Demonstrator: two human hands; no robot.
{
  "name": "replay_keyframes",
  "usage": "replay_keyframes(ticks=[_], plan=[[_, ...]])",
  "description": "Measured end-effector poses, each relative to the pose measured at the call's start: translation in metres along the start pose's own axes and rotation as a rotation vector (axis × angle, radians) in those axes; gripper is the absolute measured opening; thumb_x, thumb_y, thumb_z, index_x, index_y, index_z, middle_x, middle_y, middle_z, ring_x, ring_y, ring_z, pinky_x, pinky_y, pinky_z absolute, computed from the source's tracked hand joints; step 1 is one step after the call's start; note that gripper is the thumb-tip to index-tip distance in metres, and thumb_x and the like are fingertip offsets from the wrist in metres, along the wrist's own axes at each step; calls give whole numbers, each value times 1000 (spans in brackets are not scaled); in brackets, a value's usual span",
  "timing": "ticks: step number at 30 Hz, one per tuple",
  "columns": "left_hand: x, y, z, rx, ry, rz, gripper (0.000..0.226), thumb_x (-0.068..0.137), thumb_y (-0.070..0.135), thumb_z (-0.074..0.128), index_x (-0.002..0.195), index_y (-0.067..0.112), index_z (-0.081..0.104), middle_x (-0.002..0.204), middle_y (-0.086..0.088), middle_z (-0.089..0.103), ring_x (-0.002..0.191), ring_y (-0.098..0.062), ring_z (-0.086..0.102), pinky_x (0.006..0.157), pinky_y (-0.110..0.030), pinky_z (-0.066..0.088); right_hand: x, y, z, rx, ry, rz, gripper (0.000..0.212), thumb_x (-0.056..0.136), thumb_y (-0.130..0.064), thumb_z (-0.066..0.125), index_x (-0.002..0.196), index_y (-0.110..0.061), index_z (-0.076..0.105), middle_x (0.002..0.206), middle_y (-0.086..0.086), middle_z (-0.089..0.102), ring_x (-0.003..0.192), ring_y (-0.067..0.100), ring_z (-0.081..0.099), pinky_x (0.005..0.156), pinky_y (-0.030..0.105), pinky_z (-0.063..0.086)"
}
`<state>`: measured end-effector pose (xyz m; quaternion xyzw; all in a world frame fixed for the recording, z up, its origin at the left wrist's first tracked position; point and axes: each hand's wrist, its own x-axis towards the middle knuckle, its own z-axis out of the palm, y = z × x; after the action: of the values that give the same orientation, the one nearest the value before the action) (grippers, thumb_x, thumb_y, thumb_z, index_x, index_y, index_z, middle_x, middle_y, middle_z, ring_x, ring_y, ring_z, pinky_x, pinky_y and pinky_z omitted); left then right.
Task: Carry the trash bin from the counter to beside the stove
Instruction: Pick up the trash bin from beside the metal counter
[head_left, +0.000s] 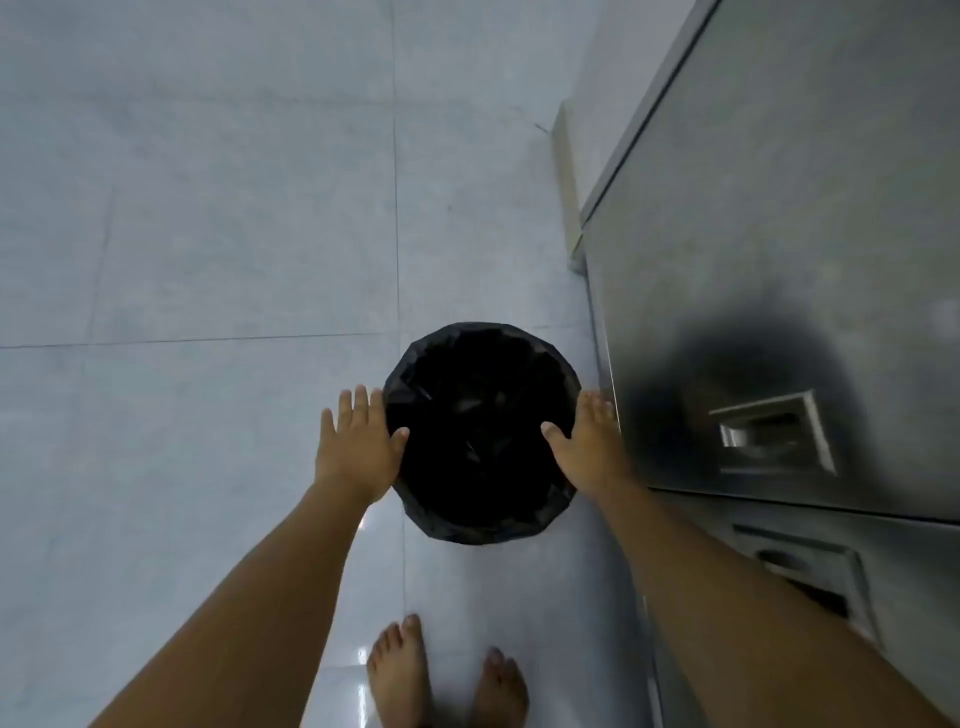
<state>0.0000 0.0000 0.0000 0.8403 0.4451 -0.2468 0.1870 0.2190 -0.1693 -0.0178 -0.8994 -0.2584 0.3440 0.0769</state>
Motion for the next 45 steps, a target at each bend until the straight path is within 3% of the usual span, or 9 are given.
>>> replay_keyframes(ticks=[4,10,15,21,36,45], plan=[[29,-3,43,0,58,-17,73,102,47,22,157,5,-3,167,-14,1,154,-31,-3,126,-47,4,23,19,35,67,90,-7,85,97,-48,46,157,-12,-2,166,6,-3,153,23,1,124,41,10],[45,9,83,-373,235,-140,77,101,38,41,155,-1,4,165,-19,7,154,-33,2,124,-49,5,32,30,62,172,232,-47,85,97,-41,52,157,-17,-3,166,2,2,151,23,14,116,40,26],[47,28,84,-727,288,-226,68,97,25,54,149,-5,21,164,-22,8,153,-36,2,124,-51,5,31,21,62,179,280,-1,82,96,-41,53,157,-16,5,162,6,18,139,31,39,103,43,43],[29,25,64,-832,307,-238,69,97,29,53,150,-3,21,165,-18,6,154,-33,0,126,-48,3,8,8,39,154,246,13,81,97,-46,49,157,-19,3,162,4,19,137,30,41,101,43,44],[-149,18,-164,-866,373,-279,81,94,46,53,151,0,20,166,-16,4,154,-30,2,126,-48,5,-164,-109,-154,133,238,-86,83,95,-53,45,157,-16,3,162,7,17,135,32,44,100,45,45],[-227,12,-281,-879,445,-274,84,94,48,51,153,-1,17,166,-17,4,154,-30,2,126,-49,6,-243,-176,-250,123,282,-144,86,95,-55,44,157,-14,1,163,11,15,139,34,39,108,45,39]])
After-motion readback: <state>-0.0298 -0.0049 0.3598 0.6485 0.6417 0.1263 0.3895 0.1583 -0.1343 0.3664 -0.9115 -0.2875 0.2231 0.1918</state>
